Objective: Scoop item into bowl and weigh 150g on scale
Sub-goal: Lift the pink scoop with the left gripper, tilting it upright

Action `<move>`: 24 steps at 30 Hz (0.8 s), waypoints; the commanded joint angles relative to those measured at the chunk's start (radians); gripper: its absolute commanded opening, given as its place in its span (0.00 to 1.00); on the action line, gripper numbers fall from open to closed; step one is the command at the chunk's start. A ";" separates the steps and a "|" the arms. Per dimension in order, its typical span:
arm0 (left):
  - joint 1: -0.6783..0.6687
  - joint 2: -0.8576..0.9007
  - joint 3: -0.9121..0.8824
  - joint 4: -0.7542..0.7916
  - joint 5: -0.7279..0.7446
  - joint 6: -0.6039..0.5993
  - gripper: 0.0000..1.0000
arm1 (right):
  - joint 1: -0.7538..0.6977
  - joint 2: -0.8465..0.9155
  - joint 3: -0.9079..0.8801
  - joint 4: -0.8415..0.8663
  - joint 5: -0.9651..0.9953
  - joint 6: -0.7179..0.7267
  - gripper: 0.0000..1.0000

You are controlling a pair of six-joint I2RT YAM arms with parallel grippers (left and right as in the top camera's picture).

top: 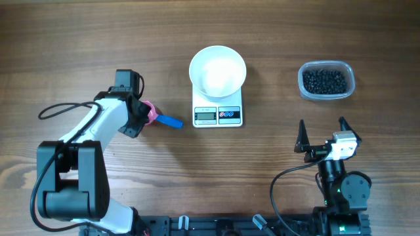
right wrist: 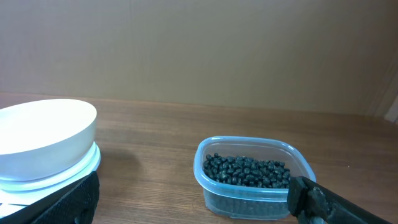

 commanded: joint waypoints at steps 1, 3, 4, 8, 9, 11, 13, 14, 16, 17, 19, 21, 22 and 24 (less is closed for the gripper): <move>-0.003 0.023 0.008 -0.003 -0.010 0.008 0.04 | 0.005 0.005 -0.002 0.002 -0.015 -0.005 1.00; -0.001 0.013 0.008 -0.005 -0.010 0.009 0.04 | 0.005 0.005 -0.002 0.002 -0.015 -0.005 1.00; 0.002 0.002 0.008 -0.009 -0.010 0.009 0.04 | 0.005 0.005 -0.002 0.002 -0.015 -0.005 1.00; 0.014 -0.113 0.008 -0.028 -0.008 0.158 0.04 | 0.005 0.005 -0.002 0.002 -0.015 -0.005 1.00; 0.014 -0.137 0.008 -0.030 -0.008 0.190 0.04 | 0.005 0.005 -0.002 0.002 -0.015 -0.005 1.00; 0.014 -0.206 0.008 -0.031 0.003 0.259 0.04 | 0.005 0.005 -0.002 0.002 -0.015 -0.005 1.00; 0.014 -0.266 0.008 -0.030 0.021 0.271 0.04 | 0.005 0.005 -0.002 0.002 -0.015 -0.005 1.00; 0.014 -0.294 0.008 -0.029 0.027 0.272 0.04 | 0.005 0.005 -0.002 0.002 -0.015 -0.005 1.00; 0.013 -0.347 0.008 -0.023 0.042 0.272 0.04 | 0.005 0.005 -0.002 0.002 -0.015 -0.005 1.00; 0.014 -0.370 0.008 -0.018 0.058 0.272 0.04 | 0.005 0.005 -0.002 0.002 -0.015 -0.005 1.00; 0.013 -0.410 0.008 -0.002 0.103 0.279 0.04 | 0.005 0.005 -0.002 0.002 -0.015 -0.005 1.00; 0.014 -0.438 0.008 0.026 0.136 0.304 0.04 | 0.005 0.005 -0.002 0.002 -0.015 -0.005 1.00; 0.014 -0.451 0.008 0.039 0.137 0.303 0.04 | 0.005 0.005 -0.002 0.002 -0.015 -0.005 1.00; 0.013 -0.469 0.008 0.073 0.137 0.285 0.04 | 0.005 0.005 -0.002 0.002 -0.015 -0.005 1.00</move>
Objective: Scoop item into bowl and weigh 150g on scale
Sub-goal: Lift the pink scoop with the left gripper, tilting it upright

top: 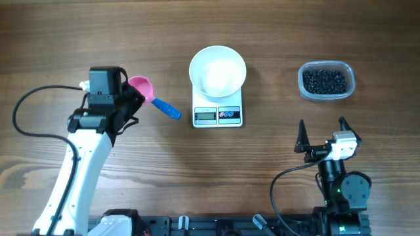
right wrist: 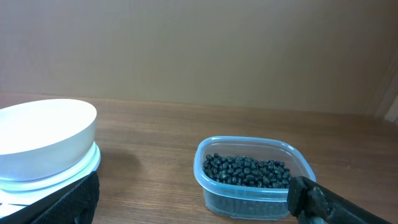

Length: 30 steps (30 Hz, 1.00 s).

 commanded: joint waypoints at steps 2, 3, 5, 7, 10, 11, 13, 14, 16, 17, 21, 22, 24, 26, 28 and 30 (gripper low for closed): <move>0.006 -0.051 0.006 0.074 0.045 0.001 0.04 | 0.005 0.005 -0.002 0.002 -0.015 -0.005 1.00; 0.006 -0.053 0.006 0.085 0.046 -0.006 0.04 | 0.005 0.005 -0.002 0.002 -0.015 -0.005 1.00; 0.006 -0.055 0.006 0.098 0.045 -0.046 0.04 | 0.005 0.005 -0.002 0.002 -0.015 -0.005 1.00; 0.006 -0.055 0.006 0.096 0.045 -0.079 0.04 | 0.005 0.005 -0.002 0.002 -0.015 -0.005 1.00; 0.006 -0.056 0.006 0.095 0.046 -0.079 0.04 | 0.005 0.005 -0.002 0.002 -0.015 -0.005 1.00; 0.006 -0.060 0.006 0.093 0.046 -0.079 0.04 | 0.005 0.005 -0.002 0.002 -0.015 -0.005 1.00; 0.006 -0.070 0.006 0.089 0.043 -0.079 0.04 | 0.005 0.005 -0.002 0.002 -0.015 -0.005 1.00; 0.006 -0.079 0.006 0.084 0.041 -0.079 0.04 | 0.005 0.005 -0.002 0.002 -0.015 -0.005 1.00; 0.006 -0.093 0.006 0.073 0.032 -0.079 0.04 | 0.005 0.005 -0.002 0.002 -0.015 -0.005 1.00; 0.006 -0.100 0.006 0.068 0.025 -0.078 0.04 | 0.005 0.005 -0.002 0.002 -0.015 -0.005 1.00; 0.006 -0.131 0.006 0.046 -0.010 -0.079 0.04 | 0.005 0.005 -0.002 0.002 -0.015 -0.005 1.00; 0.006 -0.137 0.006 0.043 -0.015 -0.079 0.04 | 0.005 0.005 -0.002 0.002 -0.015 -0.005 1.00; 0.006 -0.148 0.006 0.042 -0.014 -0.079 0.04 | 0.005 0.005 -0.002 0.002 -0.015 -0.005 1.00; 0.006 -0.156 0.006 0.038 -0.014 -0.091 0.04 | 0.005 0.005 -0.002 0.002 -0.015 -0.005 1.00; 0.006 -0.157 0.006 0.029 -0.014 -0.109 0.04 | 0.005 0.005 -0.002 0.002 -0.015 -0.005 1.00; 0.006 -0.156 0.006 0.024 -0.014 -0.113 0.04 | 0.005 0.005 -0.002 0.002 -0.015 -0.005 1.00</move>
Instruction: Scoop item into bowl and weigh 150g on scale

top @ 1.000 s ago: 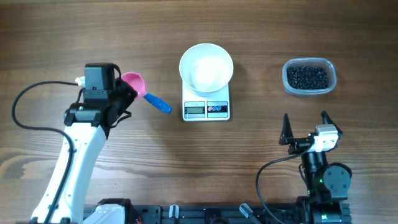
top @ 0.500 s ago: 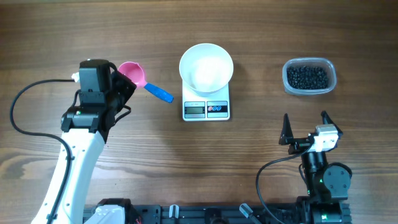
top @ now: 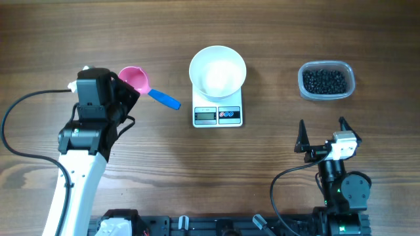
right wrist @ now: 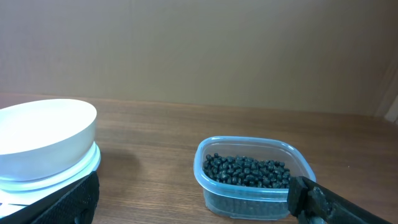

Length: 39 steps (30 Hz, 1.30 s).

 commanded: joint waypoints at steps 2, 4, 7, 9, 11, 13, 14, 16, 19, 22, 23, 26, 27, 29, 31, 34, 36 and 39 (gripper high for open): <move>0.006 -0.013 0.007 -0.011 -0.018 -0.039 0.04 | 0.005 0.005 -0.002 0.002 -0.015 -0.005 1.00; 0.006 -0.013 0.007 -0.019 -0.018 -0.071 0.04 | 0.005 0.005 -0.002 0.002 -0.015 -0.005 1.00; 0.003 -0.013 0.007 -0.023 -0.018 -0.122 0.04 | 0.005 0.005 -0.002 0.002 -0.015 -0.005 1.00; -0.002 -0.013 0.007 -0.018 -0.018 -0.130 0.04 | 0.005 0.005 -0.002 0.002 -0.015 -0.005 1.00; -0.013 -0.013 0.007 -0.016 -0.023 -0.134 0.04 | 0.005 0.005 -0.002 0.002 -0.015 -0.005 1.00; -0.024 -0.013 0.007 -0.019 -0.036 -0.157 0.04 | 0.005 0.005 -0.002 0.002 -0.014 -0.006 1.00; -0.029 -0.013 0.007 -0.019 -0.040 -0.164 0.04 | 0.005 0.005 -0.002 0.006 -0.025 0.005 1.00; -0.042 -0.013 0.007 -0.019 -0.052 -0.175 0.04 | 0.005 0.005 -0.002 0.020 -0.095 0.093 1.00; -0.063 -0.011 0.007 -0.019 -0.055 -0.186 0.04 | 0.005 0.007 -0.002 0.023 -0.275 0.650 1.00; -0.072 -0.010 0.007 -0.018 -0.055 -0.209 0.04 | 0.005 0.007 -0.002 0.030 -0.374 1.155 1.00; -0.076 -0.010 0.007 -0.018 -0.056 -0.215 0.04 | 0.005 0.007 -0.002 0.031 -0.398 1.271 1.00; -0.078 -0.009 0.007 -0.018 -0.067 -0.235 0.04 | 0.005 0.007 -0.002 0.037 -0.402 1.482 1.00; -0.078 -0.009 0.007 -0.019 -0.076 -0.253 0.04 | 0.005 0.007 -0.002 0.037 -0.401 1.534 1.00; -0.078 -0.007 0.007 -0.016 -0.079 -0.273 0.04 | 0.005 0.007 -0.002 0.037 -0.402 1.530 1.00; -0.078 -0.003 0.007 -0.018 -0.077 -0.284 0.04 | 0.005 0.007 -0.002 0.037 -0.410 1.394 1.00; -0.078 -0.002 0.007 -0.018 -0.078 -0.283 0.04 | 0.005 0.008 -0.002 0.035 -0.443 1.110 0.99; -0.078 -0.002 0.007 -0.017 -0.078 -0.283 0.04 | 0.005 0.012 0.003 0.027 -0.454 1.067 1.00; -0.078 -0.002 0.007 -0.018 -0.078 -0.284 0.04 | 0.005 0.036 0.035 -0.032 -0.454 1.014 1.00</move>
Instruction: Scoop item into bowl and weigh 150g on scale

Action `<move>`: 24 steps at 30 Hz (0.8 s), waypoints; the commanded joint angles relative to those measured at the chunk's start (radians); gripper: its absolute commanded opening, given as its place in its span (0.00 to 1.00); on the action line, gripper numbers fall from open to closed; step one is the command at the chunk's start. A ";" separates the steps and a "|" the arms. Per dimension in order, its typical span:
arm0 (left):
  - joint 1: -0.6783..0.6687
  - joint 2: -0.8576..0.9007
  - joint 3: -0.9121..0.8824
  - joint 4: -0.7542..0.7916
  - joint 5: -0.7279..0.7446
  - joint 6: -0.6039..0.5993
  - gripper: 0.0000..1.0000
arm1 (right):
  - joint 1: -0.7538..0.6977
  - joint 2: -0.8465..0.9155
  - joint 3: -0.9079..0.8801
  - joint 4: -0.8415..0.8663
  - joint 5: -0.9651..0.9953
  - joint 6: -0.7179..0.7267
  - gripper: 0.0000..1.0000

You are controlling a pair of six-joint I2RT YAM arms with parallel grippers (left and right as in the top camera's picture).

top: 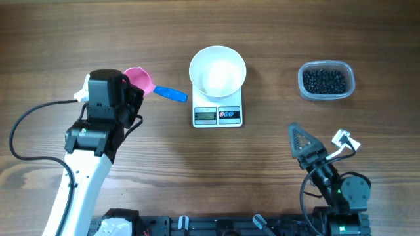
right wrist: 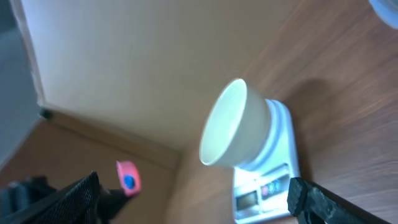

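Note:
My left gripper (top: 136, 93) is shut on a scoop with a pink cup (top: 138, 77) and a blue handle (top: 170, 94), held left of the scale. The handle points toward the white bowl (top: 217, 69), which sits on the white digital scale (top: 217, 114). At the far right, a clear tub of dark beans (top: 325, 80) rests on the table. My right gripper (top: 306, 148) is open and empty near the front right, rolled to one side. Its view, tilted, takes in the bowl (right wrist: 231, 126), the scale (right wrist: 268, 183) and the pink scoop (right wrist: 127, 177).
The wooden table (top: 275, 33) carries only these things. A black cable (top: 26, 124) loops left of the left arm. The right arm's base (top: 341, 196) stands at the front edge.
My right gripper has rolled and swung left, so its view now faces the bowl and scale instead of the bean tub. The left gripper with the scoop has shifted slightly right.
My left gripper was low at the scoop left of the scale. Then it held the scoop farther back and left, and now nearer the bowl. The right gripper stayed open and still facing the bean tub until turning now.

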 commanded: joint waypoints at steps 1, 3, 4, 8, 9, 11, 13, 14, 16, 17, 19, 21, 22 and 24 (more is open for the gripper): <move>-0.004 -0.002 0.007 0.005 -0.021 -0.018 0.04 | 0.004 0.042 0.053 -0.074 -0.033 -0.174 0.99; -0.004 -0.002 0.007 0.008 -0.021 -0.019 0.04 | 0.004 0.077 0.098 -0.150 -0.033 -0.235 0.99; -0.004 -0.002 0.007 0.008 -0.021 -0.022 0.04 | 0.004 0.099 0.123 -0.187 -0.032 -0.258 0.99; -0.004 -0.001 0.007 0.008 -0.021 -0.022 0.04 | 0.004 0.207 0.217 -0.289 -0.035 -0.315 0.99; -0.004 -0.001 0.007 0.008 -0.021 -0.023 0.04 | 0.004 0.238 0.242 -0.305 -0.042 -0.330 0.99; -0.004 -0.001 0.007 0.007 -0.021 -0.040 0.04 | 0.004 0.300 0.287 -0.307 -0.078 -0.341 0.99; -0.004 -0.001 0.007 0.007 -0.016 -0.056 0.04 | 0.004 0.365 0.339 -0.307 -0.124 -0.344 0.99; -0.004 -0.001 0.007 0.006 -0.013 -0.063 0.04 | 0.004 0.390 0.361 -0.307 -0.149 -0.354 0.99; -0.007 -0.001 0.007 0.003 -0.005 -0.066 0.04 | 0.004 0.439 0.405 -0.306 -0.201 -0.363 0.99; -0.009 -0.001 0.007 0.004 -0.003 -0.066 0.04 | 0.004 0.453 0.416 -0.304 -0.217 -0.363 0.99; -0.019 -0.001 0.007 0.004 -0.001 -0.068 0.04 | 0.004 0.480 0.432 -0.289 -0.256 -0.362 0.99; -0.035 -0.001 0.007 0.004 -0.002 -0.075 0.04 | 0.004 0.497 0.433 -0.263 -0.294 -0.351 0.99; -0.043 -0.001 0.007 0.004 -0.002 -0.081 0.04 | 0.004 0.504 0.433 -0.253 -0.308 -0.351 1.00; -0.059 -0.001 0.007 0.005 -0.002 -0.096 0.04 | 0.004 0.508 0.433 -0.244 -0.322 -0.351 1.00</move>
